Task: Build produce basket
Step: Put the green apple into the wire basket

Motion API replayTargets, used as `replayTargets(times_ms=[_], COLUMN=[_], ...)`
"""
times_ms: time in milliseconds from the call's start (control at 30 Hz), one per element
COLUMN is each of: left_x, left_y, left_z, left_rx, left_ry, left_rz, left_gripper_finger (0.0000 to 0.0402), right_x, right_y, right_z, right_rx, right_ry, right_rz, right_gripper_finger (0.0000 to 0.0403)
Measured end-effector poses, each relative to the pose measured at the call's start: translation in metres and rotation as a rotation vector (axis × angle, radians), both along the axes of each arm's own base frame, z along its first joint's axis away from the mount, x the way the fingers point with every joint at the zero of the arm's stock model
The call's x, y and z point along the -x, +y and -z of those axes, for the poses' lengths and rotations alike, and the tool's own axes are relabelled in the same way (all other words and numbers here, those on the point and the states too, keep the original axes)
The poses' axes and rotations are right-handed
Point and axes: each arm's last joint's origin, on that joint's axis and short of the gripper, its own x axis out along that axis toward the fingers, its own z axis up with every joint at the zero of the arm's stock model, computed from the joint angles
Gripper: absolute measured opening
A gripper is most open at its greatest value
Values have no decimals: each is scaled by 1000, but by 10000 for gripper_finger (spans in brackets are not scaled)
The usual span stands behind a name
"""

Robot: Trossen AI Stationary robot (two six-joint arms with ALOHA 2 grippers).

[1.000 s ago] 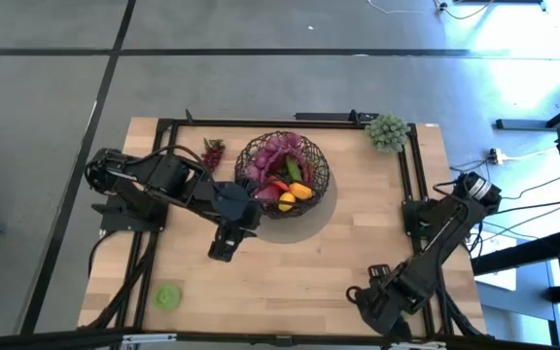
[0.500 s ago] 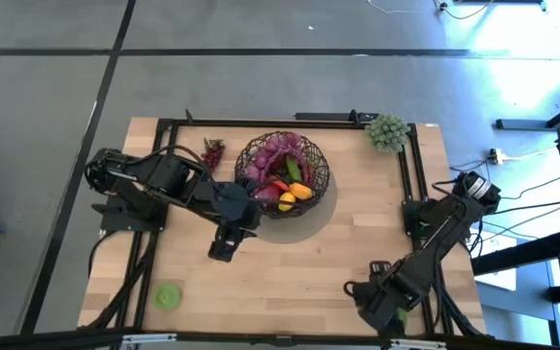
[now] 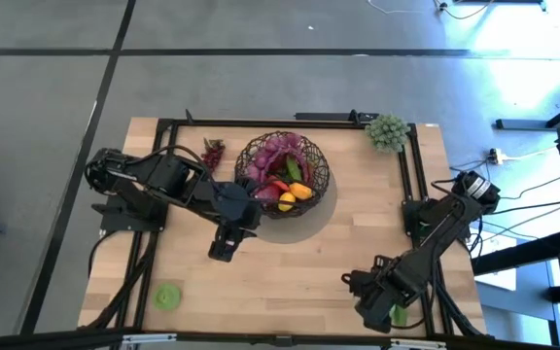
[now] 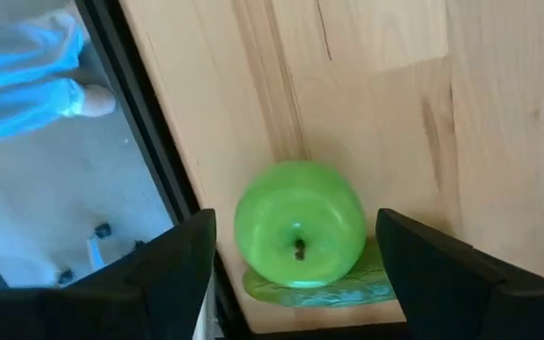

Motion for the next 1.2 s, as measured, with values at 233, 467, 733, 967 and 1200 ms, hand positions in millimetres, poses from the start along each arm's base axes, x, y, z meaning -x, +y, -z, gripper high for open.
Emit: replayTargets(times_ms=[233,467,733,967,1200], left_x=[0,0,0,0,0], left_y=[0,0,0,0,0], left_z=[0,0,0,0,0], left_rx=[0,0,0,0,0], left_ry=[0,0,0,0,0], left_rz=[0,0,0,0,0], left_gripper_finger=[110,110,110,110,110], right_x=[-1,3,16,30,36], right_y=[1,0,13,22,21], right_z=[0,0,0,10,36], right_rx=[-16,10,1,9,3], right_ry=[9,64,53,41,59], right_rz=[109,236,177,176,169], right_gripper_finger=[288,331,392,394,394])
